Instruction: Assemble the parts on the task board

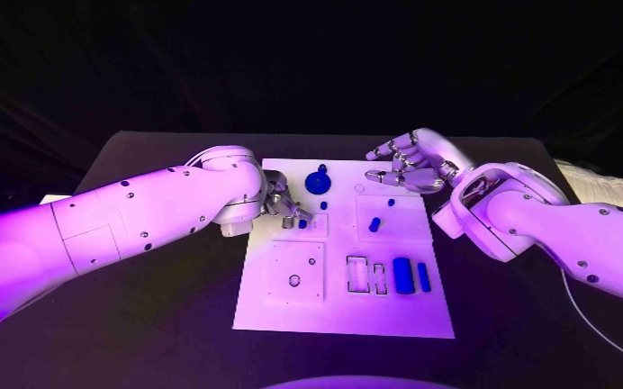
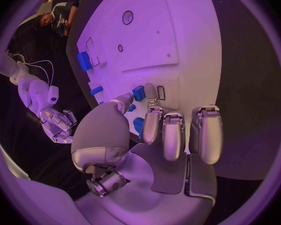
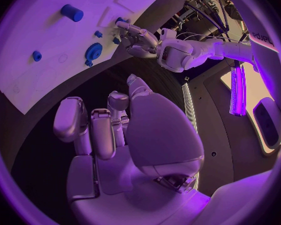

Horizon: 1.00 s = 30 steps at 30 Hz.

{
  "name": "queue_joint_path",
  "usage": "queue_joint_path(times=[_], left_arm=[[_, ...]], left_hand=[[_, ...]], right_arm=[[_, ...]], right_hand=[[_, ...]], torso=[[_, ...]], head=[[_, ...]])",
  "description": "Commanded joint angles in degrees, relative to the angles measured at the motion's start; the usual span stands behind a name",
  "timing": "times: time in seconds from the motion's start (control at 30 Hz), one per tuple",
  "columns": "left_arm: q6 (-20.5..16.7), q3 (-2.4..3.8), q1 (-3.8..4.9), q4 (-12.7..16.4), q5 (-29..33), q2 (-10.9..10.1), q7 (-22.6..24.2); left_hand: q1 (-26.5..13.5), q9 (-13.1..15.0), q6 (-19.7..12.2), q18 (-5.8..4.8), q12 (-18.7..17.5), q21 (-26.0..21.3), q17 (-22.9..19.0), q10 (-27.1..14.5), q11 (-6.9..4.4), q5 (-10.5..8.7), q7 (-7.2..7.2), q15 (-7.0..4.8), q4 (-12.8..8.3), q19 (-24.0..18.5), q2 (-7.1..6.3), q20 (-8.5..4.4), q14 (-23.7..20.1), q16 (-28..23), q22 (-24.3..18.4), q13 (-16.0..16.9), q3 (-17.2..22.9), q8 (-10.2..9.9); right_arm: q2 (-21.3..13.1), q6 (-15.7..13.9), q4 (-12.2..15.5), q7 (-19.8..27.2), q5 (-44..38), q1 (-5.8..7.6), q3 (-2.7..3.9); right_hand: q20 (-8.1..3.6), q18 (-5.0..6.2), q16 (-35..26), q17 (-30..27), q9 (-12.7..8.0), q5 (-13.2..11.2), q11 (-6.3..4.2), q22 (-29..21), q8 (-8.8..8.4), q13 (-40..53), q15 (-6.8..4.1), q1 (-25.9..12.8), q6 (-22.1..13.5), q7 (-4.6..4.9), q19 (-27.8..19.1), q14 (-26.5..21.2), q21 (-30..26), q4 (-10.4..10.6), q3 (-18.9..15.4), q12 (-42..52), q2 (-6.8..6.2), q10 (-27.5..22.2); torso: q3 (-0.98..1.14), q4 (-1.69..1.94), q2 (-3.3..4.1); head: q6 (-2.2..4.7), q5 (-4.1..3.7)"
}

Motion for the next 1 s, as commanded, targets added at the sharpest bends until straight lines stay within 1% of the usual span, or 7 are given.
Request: queue_joint_path(times=[0.03,0.33,0.57,0.63,0.73,0.87,1.0], left_arm=[[-0.89,0.39,0.13,1.12,-0.81,-0.68,-3.55],[-6.14,2.66,0.57,3.58,2.45,-2.58,-1.94],[-5.55,3.39,2.21,3.33,5.10,-3.78,-1.70],[-3.77,3.44,2.96,2.54,4.62,-3.92,-2.04],[-1.33,3.47,4.17,0.44,4.15,-3.54,-2.31],[1.11,3.45,5.28,-3.72,2.98,-1.89,-1.78],[3.43,3.38,5.78,-7.71,1.27,0.34,-1.13]], left_hand=[[-0.64,-0.04,0.44,-0.82,0.02,0.27,15.07,0.32,0.01,-0.44,-0.16,-0.50,0.18,3.73,0.22,-0.41,6.03,0.17,11.70,2.09,-1.87,-0.03],[-0.65,-0.14,-0.65,-0.39,-2.35,-0.95,15.07,-1.08,0.18,-2.09,0.13,-0.47,0.28,2.78,1.26,-0.46,6.03,0.17,10.24,-0.22,-7.23,-0.28],[2.98,-1.06,-1.92,-0.11,-4.33,-1.84,15.07,-2.41,0.71,-3.49,0.71,-0.11,-0.28,2.17,2.15,-0.13,6.03,0.17,9.31,-2.14,-10.40,-1.29],[7.16,-1.77,-2.62,-0.02,-5.39,-2.15,15.07,-3.06,0.91,-3.32,1.02,0.06,-1.43,1.96,2.88,-0.01,6.03,0.17,9.00,-3.20,-9.82,-2.13],[9.16,-3.20,-3.48,0.10,-7.04,-2.58,15.07,-4.04,1.48,-3.35,1.73,0.49,-0.99,1.67,3.24,0.37,6.03,0.17,8.57,-4.85,-10.17,-3.82],[10.59,-5.69,-5.30,0.25,-9.47,-3.16,15.07,-5.55,2.56,-3.32,3.02,1.35,0.00,1.29,3.30,1.12,6.03,0.17,8.03,-7.29,-11.23,-6.91],[10.20,-6.91,-5.02,0.24,-9.61,-3.13,15.07,-5.63,2.94,-3.43,3.36,1.74,0.29,1.35,3.25,1.53,6.03,0.17,8.15,-7.54,-12.72,-7.98]], right_arm=[[-0.01,0.18,-0.07,0.30,-0.28,-0.04,0.00],[0.11,0.13,-0.53,0.37,-0.03,-0.09,0.00],[0.15,0.21,-0.67,0.34,0.10,-0.15,-0.01],[0.13,0.24,-0.67,0.32,0.11,-0.15,-0.01],[0.14,0.27,-0.69,0.29,0.12,-0.16,-0.02],[0.24,0.30,-0.71,0.26,0.13,-0.16,-0.02],[0.41,0.35,-0.74,0.28,0.13,-0.16,-0.02]], right_hand=[[0.06,0.72,-0.27,-0.05,-0.05,0.24,0.13,-0.05,-0.10,-0.05,-0.52,-0.53,0.46,-0.10,-0.43,2.60,-0.31,-0.09,-0.27,-0.38,0.02,-0.41],[0.06,0.75,-0.37,-0.21,-0.05,0.25,0.13,-0.21,-0.11,-0.12,-0.52,-0.57,0.45,-0.10,-0.54,2.56,-0.42,-0.06,-0.32,-0.47,0.02,-0.45],[0.06,0.77,-0.44,-0.29,-0.06,0.25,0.13,-0.30,-0.12,-0.19,-0.52,-0.64,0.45,-0.10,-0.58,2.54,-0.49,-0.02,-0.38,-0.55,0.03,-0.49],[0.06,0.77,-0.44,-0.29,-0.06,0.26,0.13,-0.30,-0.12,-0.18,-0.52,-0.65,0.45,-0.10,-0.58,2.54,-0.49,-0.02,-0.39,-0.54,0.03,-0.49],[0.06,0.77,-0.43,-0.25,-0.06,0.27,0.13,-0.30,-0.13,-0.16,-0.52,-0.69,0.44,-0.10,-0.57,2.55,-0.50,0.01,-0.43,-0.49,0.05,-0.47],[0.06,0.77,-0.48,-0.33,-0.06,0.30,0.12,-0.33,-0.13,-0.16,-0.53,-0.68,0.44,-0.11,-0.59,2.54,-0.53,0.01,-0.43,-0.48,0.07,-0.47],[0.06,0.77,-0.48,-0.33,-0.06,0.30,0.12,-0.33,-0.13,-0.16,-0.53,-0.68,0.44,-0.11,-0.59,2.54,-0.53,0.01,-0.43,-0.48,0.07,-0.47]], torso=[[0.02,0.06,0.00],[0.00,-0.07,0.03],[0.08,-0.05,0.11],[0.08,-0.03,0.16],[0.06,0.03,0.16],[0.04,-0.01,0.15],[-0.09,-0.12,0.27]], head=[[0.15,0.00],[0.68,0.17],[1.01,0.07],[1.11,0.03],[1.05,-0.01],[1.14,0.18],[1.14,0.38]])
